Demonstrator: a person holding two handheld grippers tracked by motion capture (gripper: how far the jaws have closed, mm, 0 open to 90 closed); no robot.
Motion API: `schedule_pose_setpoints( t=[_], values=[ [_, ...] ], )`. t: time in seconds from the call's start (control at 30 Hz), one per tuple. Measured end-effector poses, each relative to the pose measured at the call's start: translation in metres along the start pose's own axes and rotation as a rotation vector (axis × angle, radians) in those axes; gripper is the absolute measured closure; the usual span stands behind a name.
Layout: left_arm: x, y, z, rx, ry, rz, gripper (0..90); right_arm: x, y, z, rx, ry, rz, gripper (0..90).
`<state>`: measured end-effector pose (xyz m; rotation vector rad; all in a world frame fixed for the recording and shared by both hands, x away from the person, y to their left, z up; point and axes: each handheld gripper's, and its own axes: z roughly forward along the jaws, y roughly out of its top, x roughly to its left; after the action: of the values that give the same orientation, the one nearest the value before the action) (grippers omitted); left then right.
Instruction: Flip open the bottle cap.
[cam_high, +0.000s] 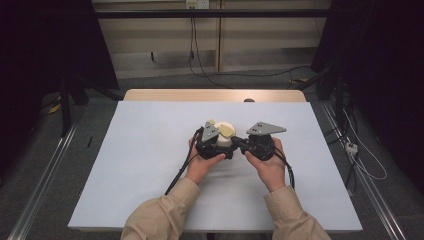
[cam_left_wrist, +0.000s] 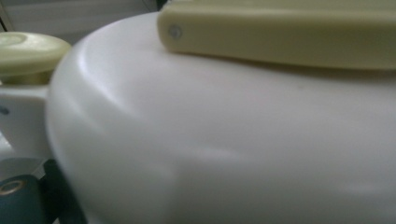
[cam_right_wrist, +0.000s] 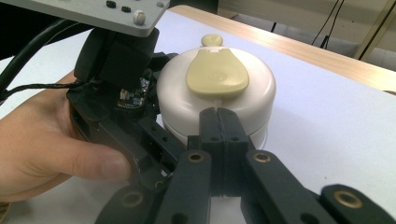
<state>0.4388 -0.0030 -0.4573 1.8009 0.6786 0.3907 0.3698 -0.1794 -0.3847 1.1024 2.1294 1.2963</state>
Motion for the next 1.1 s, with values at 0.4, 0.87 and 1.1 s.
schedule_pose_setpoints(
  t=[0.4,0.87,1.1],
  values=[
    [0.0,0.0,0.0,0.002,0.001,-0.003,5.0,0.0,0.006,0.001,-0.014,-0.002,-0.007,90.0],
    [0.0,0.0,0.0,0.003,-0.004,0.002,4.9,0.003,0.012,0.002,-0.029,0.0,-0.022,90.0],
    [0.0,0.0,0.0,0.005,-0.001,0.005,4.9,0.003,0.014,0.004,-0.035,-0.003,-0.025,90.0]
  ],
)
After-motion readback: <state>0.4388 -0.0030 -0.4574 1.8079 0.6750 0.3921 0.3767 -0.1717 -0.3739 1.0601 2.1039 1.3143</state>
